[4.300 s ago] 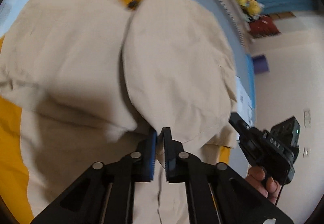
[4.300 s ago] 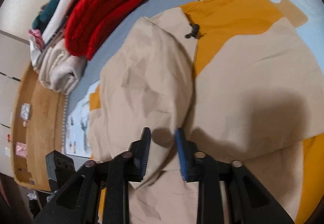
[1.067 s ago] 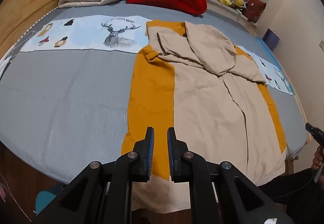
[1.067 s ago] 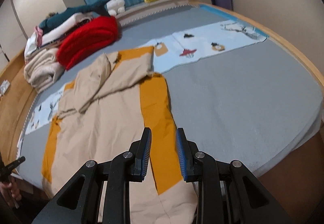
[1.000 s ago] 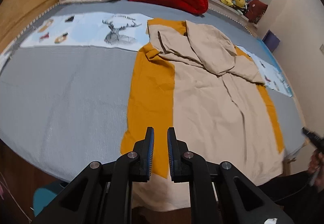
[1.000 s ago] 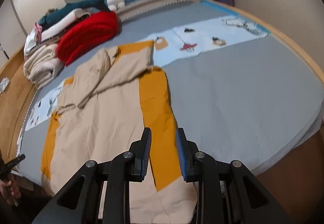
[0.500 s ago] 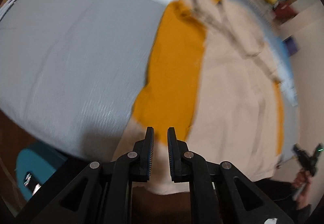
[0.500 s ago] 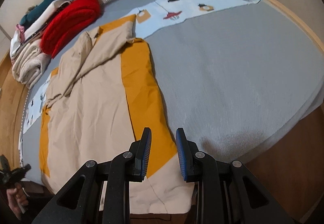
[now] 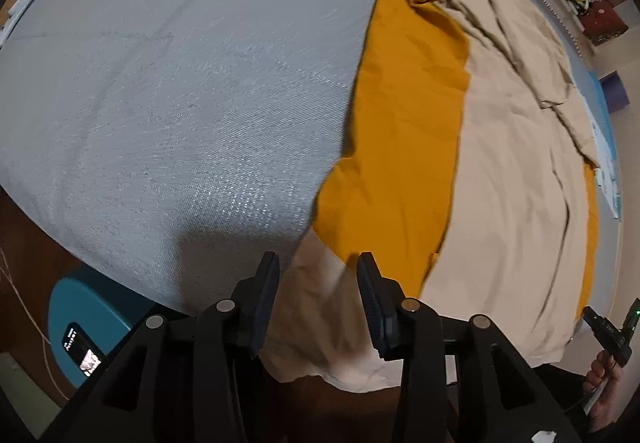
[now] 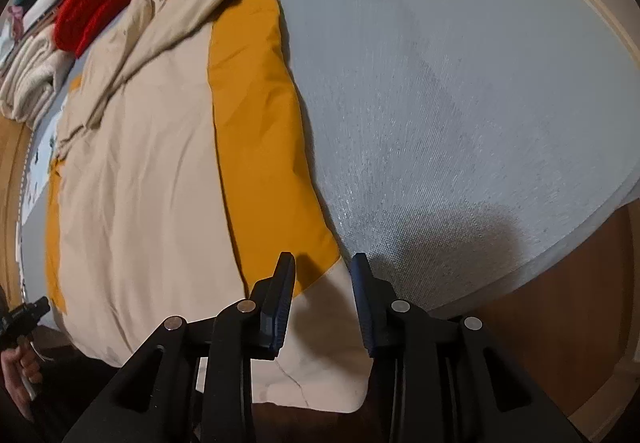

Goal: Fold large clothes
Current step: 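Grasp the hem corner with the left tool while the right tool grasps the other hem corner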

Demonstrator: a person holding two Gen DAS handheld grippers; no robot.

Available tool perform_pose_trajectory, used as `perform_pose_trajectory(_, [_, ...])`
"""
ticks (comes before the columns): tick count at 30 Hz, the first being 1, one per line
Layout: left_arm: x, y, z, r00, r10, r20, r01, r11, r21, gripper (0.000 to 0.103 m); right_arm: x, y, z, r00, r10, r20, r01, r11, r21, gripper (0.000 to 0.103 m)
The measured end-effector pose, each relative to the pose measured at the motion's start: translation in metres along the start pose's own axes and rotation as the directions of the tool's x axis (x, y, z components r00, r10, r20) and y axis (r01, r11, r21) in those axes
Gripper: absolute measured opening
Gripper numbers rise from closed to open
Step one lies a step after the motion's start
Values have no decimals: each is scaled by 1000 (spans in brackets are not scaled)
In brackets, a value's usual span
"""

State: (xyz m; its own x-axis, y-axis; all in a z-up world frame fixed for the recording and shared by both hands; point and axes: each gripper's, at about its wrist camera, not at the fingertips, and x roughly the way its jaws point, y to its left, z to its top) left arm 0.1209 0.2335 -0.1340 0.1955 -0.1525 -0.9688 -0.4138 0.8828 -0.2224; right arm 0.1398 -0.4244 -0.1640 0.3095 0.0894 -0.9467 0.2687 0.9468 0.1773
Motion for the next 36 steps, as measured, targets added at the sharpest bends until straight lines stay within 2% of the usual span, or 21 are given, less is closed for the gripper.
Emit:
perform_pose_trajectory(8, [17, -2, 3, 999, 14, -44, -13, 1000, 24, 37, 20, -1, -1, 998, -15, -56, 15, 1000, 2, 35])
perform_pose_trajectory(14, [23, -8, 4, 998, 34, -43, -32, 998, 51, 37, 24, 0, 0, 998, -18, -59, 17, 1000, -6, 37])
perform_pose_trajectory(17, [23, -18, 1, 998, 39, -40, -36, 996, 79, 28, 26, 5, -2, 997, -5, -72, 2, 999, -35, 38])
perform_pose_trajectory(21, [23, -22, -4, 999, 38, -38, -35, 996, 85, 28, 25, 15, -5, 997, -12, -75, 6, 996, -86, 38])
perform_pose_trajectory(24, [21, -18, -4, 999, 28, -40, -25, 997, 68, 28, 19, 11, -5, 998, -27, -49, 24, 998, -54, 38])
perform_pose_trajectory(27, [20, -14, -3, 999, 26, -43, -23, 998, 62, 28, 10, -2, 1, 1000, -7, -8, 7, 1000, 17, 38])
perform_pose_trajectory(31, [20, -14, -2, 999, 28, -45, -25, 998, 60, 28, 18, -10, 4, 999, 7, -46, -4, 998, 63, 38])
perform_pose_trajectory(36, [21, -13, -2, 999, 23, -45, -20, 998, 60, 28, 25, -3, 3, 998, 0, -67, 2, 999, 32, 44])
